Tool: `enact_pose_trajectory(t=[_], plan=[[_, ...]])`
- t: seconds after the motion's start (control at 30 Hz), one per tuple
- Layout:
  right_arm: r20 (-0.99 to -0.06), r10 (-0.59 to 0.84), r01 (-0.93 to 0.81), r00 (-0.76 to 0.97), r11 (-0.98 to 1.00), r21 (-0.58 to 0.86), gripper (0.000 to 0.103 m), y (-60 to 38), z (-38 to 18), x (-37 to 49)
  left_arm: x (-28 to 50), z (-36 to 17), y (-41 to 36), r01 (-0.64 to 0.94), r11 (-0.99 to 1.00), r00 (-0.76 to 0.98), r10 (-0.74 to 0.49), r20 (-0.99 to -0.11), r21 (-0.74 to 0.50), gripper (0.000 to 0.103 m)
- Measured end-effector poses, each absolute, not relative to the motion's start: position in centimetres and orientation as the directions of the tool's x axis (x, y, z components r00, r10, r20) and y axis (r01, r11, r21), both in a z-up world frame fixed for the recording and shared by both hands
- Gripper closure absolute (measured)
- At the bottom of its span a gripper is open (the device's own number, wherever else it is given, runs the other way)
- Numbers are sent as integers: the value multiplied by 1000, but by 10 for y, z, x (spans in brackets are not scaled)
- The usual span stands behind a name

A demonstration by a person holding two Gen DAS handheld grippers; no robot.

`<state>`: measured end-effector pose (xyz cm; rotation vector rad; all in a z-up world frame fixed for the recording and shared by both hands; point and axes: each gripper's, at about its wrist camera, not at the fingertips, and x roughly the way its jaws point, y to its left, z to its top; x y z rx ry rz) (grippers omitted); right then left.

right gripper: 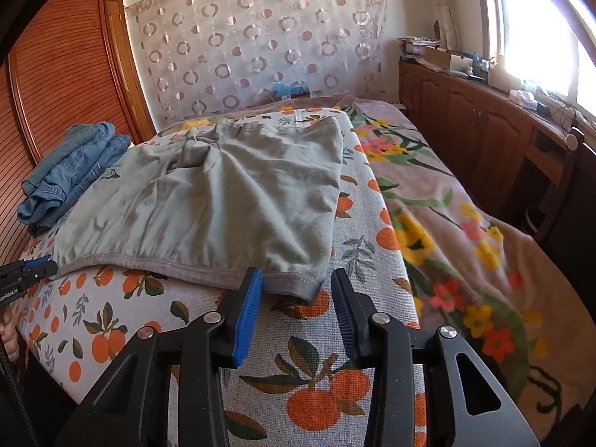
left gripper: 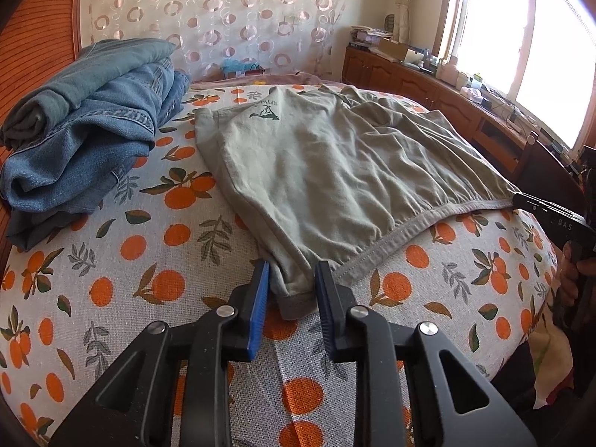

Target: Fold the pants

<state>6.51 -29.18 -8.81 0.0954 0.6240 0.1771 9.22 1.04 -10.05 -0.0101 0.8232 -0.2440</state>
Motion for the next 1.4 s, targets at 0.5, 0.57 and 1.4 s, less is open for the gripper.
enact_pose_trajectory(t=[0.5, 0.57, 1.4], plan=[[-544, 257, -198, 799, 966, 165, 97, -303, -62, 39, 73, -75, 26, 244, 954, 675, -297, -675, -176, 95], [-548, 261, -207, 795, 965, 159, 97, -303, -62, 30, 68, -74, 30, 245, 953, 674, -301, -674, -180, 95], [-615, 245, -207, 749, 969, 134, 97, -296, -64, -8, 28, -86, 33, 244, 953, 623, -296, -724, -180, 93]])
